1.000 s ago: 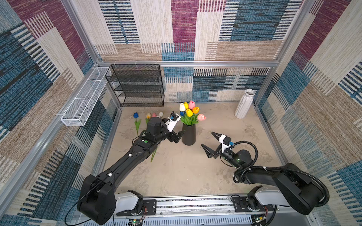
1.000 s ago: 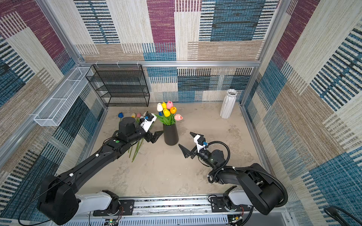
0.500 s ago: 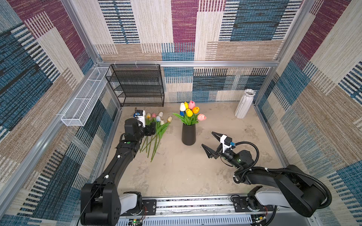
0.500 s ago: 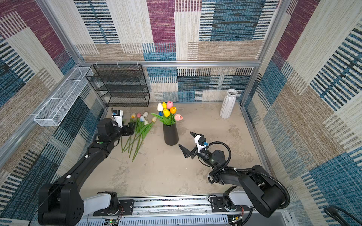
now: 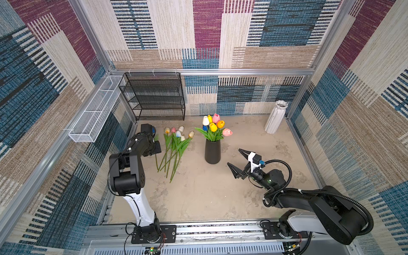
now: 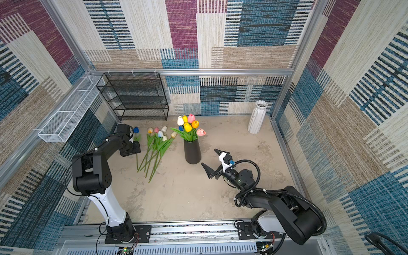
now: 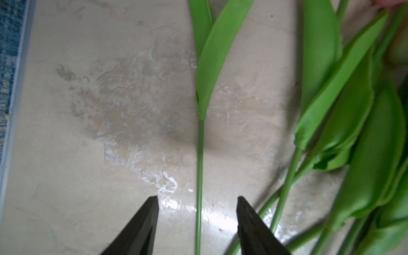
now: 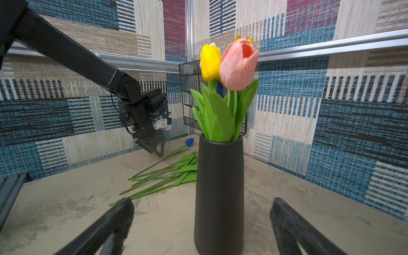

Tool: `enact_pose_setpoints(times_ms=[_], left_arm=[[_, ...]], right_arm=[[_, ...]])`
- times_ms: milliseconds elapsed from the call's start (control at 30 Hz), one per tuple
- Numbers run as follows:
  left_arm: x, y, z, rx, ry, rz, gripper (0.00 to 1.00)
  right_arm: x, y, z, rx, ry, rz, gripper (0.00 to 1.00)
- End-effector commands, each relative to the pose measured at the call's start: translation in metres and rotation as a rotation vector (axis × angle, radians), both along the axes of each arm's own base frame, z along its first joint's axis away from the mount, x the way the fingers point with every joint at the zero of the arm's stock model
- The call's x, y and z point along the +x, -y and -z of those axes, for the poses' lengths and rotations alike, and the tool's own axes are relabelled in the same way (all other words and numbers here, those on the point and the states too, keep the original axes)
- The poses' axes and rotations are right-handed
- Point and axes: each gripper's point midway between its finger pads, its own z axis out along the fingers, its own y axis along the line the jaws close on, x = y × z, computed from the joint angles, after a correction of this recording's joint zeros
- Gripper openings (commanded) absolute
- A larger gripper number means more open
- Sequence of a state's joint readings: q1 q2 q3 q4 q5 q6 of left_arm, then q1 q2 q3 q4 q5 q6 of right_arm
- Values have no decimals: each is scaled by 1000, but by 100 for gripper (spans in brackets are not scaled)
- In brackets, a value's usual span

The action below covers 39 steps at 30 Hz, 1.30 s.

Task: Arrange the flowers into the vase
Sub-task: 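Move the left gripper back and close on a blue tulip stem, then lift the blue tulip with the left gripper and carry it over the vase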

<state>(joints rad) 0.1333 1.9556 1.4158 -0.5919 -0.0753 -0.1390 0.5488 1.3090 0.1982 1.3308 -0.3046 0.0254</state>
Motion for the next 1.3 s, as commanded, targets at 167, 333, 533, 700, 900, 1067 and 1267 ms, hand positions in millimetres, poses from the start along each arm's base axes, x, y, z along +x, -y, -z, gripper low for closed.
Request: enact_pose_setpoints(times_ms=[167, 333, 533, 700, 900, 1067, 1267], left_arm=[[-5, -9, 30, 11, -175, 44, 49], [-4, -10, 39, 15, -193, 51, 36], [-7, -10, 35, 15, -191, 60, 16], [-8, -13, 15, 47, -127, 55, 0], [-7, -1, -31, 23, 71, 55, 0], [-13, 19, -82, -23, 256, 69, 0], [-33, 75, -171, -65, 611, 188, 0]], right_arm=[[0, 1, -6, 11, 26, 9, 100], [0, 3, -7, 13, 31, 15, 100], [-5, 3, -10, 21, 51, 4, 100], [-7, 3, -12, 23, 55, -2, 100], [-7, 4, -11, 22, 49, -1, 100], [-5, 5, -9, 26, 37, 12, 100], [-4, 9, -13, 45, 39, 28, 100]])
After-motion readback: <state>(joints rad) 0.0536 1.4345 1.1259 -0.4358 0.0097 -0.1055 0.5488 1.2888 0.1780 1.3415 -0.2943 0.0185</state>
